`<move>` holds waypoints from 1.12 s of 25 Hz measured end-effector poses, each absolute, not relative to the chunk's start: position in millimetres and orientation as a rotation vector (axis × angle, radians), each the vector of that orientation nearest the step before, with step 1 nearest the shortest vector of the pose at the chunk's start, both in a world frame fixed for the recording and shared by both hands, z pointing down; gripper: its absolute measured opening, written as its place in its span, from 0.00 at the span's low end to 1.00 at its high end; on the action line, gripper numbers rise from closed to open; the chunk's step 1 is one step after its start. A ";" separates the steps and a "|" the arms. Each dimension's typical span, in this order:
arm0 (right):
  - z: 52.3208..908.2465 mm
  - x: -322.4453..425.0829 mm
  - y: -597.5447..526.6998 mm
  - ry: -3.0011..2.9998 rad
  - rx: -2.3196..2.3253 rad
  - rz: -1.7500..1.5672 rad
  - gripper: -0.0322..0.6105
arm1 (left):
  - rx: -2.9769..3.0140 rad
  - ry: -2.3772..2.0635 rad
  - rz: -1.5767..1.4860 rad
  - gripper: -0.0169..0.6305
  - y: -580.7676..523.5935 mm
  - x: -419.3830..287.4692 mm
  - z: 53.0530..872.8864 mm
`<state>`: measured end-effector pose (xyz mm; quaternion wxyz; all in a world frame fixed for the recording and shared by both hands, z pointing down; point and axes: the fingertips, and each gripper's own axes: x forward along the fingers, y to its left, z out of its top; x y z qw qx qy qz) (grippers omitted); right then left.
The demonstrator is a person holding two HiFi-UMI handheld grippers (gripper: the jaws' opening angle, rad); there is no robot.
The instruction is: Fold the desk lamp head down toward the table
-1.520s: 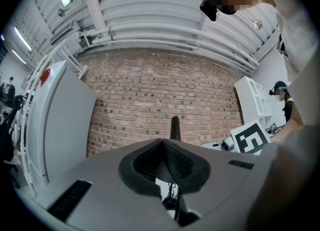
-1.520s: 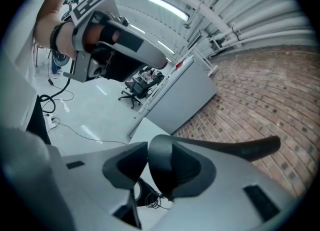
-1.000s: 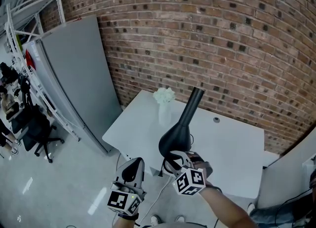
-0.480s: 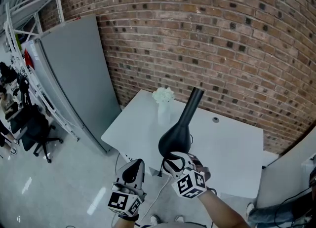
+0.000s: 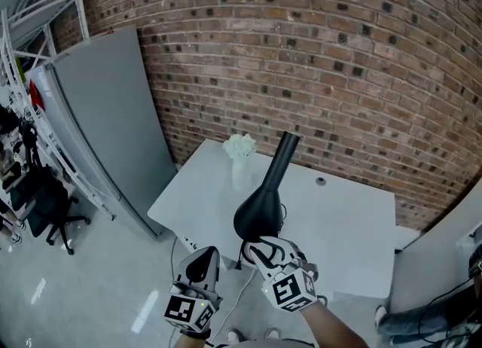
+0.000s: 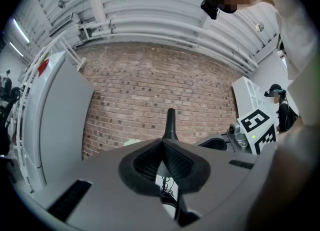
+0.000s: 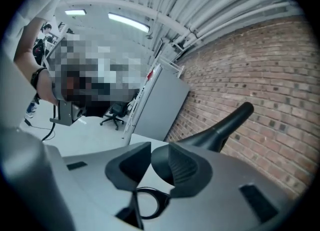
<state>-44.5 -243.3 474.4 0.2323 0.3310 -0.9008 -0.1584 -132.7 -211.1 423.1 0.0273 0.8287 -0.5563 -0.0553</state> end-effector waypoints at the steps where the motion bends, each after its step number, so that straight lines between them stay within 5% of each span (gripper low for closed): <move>1: 473.4 -41.0 -242.4 -2.481 0.923 -0.429 0.23 | 2.560 -1.714 -0.170 0.04 -210.3 -131.2 424.0; 28: 440.4 11.1 -203.0 -2.647 1.185 -0.264 0.10 | 2.553 -1.669 -0.186 0.04 -182.9 -114.0 442.4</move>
